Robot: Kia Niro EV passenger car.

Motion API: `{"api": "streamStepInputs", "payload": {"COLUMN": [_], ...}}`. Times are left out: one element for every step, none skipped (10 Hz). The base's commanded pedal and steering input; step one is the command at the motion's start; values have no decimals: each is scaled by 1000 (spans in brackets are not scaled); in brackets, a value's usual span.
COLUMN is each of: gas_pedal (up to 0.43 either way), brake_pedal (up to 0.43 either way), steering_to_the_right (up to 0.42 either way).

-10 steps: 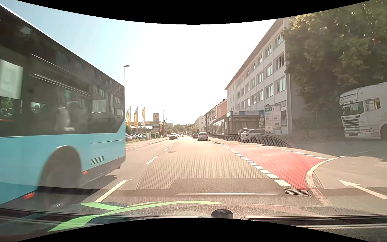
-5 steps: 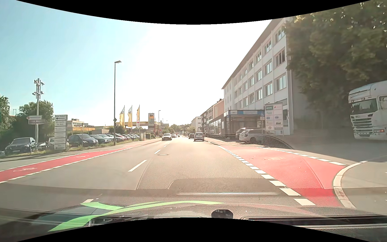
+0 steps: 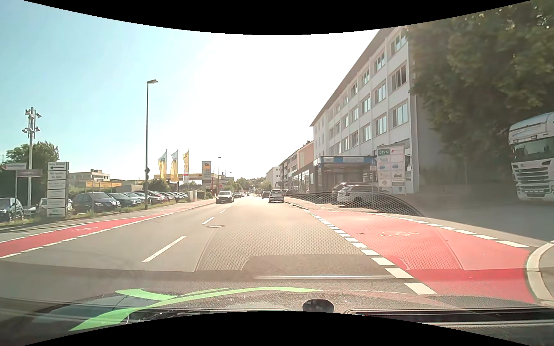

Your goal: Follow the waypoints while adhering to traffic rules and regulations

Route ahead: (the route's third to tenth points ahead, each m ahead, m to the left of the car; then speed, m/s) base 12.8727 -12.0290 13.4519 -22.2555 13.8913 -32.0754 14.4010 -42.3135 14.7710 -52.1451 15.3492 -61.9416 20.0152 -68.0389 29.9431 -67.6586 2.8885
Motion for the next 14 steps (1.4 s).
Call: {"api": "streamStepInputs", "payload": {"gas_pedal": [0, 0, 0, 0, 0, 0, 0, 0, 0, 0, 0, 0, 0, 0], "brake_pedal": [0, 0, 0, 0, 0, 0, 0, 0, 0, 0, 12, 110, 140, 177], "steering_to_the_right": [122, 133, 144, 157, 167, 177, 179, 181, 194, 197, 195, 194, 195, 200]}}
